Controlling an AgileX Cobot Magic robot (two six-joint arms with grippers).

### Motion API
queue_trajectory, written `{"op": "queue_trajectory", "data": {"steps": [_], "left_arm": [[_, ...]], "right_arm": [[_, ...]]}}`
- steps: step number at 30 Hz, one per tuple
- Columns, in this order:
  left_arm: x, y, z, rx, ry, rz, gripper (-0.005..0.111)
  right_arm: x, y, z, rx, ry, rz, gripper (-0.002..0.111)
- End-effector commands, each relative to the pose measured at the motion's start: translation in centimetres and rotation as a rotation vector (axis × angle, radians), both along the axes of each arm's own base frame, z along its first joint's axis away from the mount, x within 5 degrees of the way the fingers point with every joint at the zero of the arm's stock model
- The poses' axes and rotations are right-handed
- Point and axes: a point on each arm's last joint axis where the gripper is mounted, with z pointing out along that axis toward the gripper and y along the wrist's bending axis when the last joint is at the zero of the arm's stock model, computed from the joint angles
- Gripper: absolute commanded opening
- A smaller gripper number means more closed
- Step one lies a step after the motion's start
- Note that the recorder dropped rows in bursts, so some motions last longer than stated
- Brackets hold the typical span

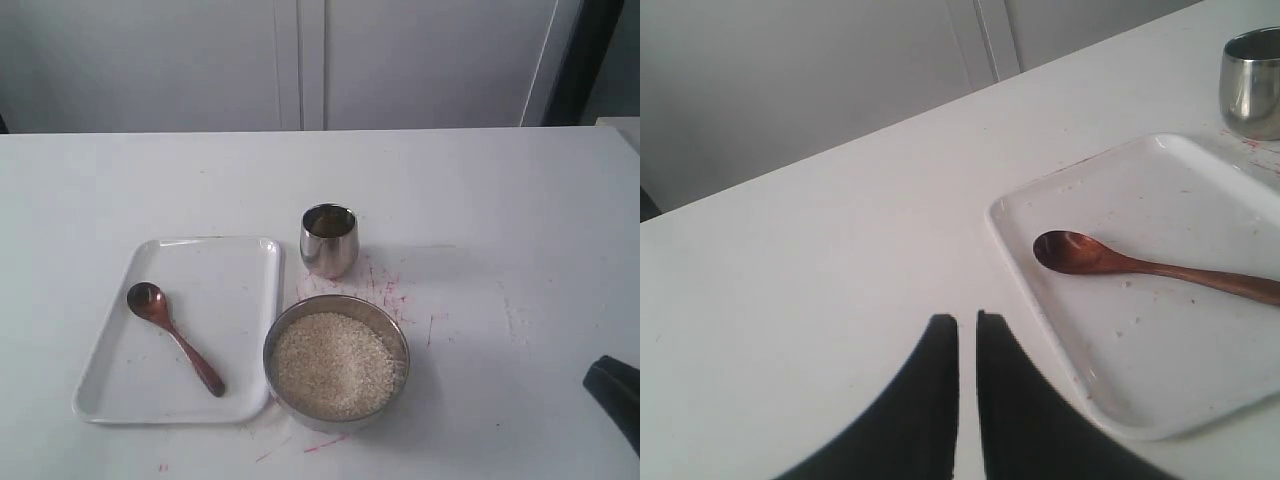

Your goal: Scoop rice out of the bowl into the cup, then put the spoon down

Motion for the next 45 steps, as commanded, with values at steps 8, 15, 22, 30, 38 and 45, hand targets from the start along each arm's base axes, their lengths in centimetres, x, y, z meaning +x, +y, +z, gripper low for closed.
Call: {"op": "queue_trajectory", "data": {"steps": [8,15,22,30,38,45], "left_arm": [[0.0,0.0,0.1,-0.004,-0.008,-0.003,0.014],[0.0,0.0,0.1,-0.004,-0.008,-0.003,0.014],[0.0,0.0,0.1,-0.004,-0.008,-0.003,0.014],[0.0,0.0,0.1,-0.004,-0.008,-0.003,0.014],[0.0,0.0,0.1,-0.004,-0.008,-0.003,0.014],[0.0,0.0,0.1,-0.004,-0.008,-0.003,0.014]], "right_arm": [[0.4,-1.2,-0.1,-0.010,-0.004,-0.218,0.000],[0.5,-1.6,-0.1,-0.010,-0.005,-0.297,0.000],[0.6,-1.9,-0.1,-0.010,-0.005,-0.360,0.000],[0.6,-2.4,-0.1,-0.010,-0.004,-0.446,0.000],[0.6,-2.5,-0.1,-0.011,-0.004,-0.466,0.000],[0.6,-2.9,-0.1,-0.013,-0.005,-0.522,0.000]]}}
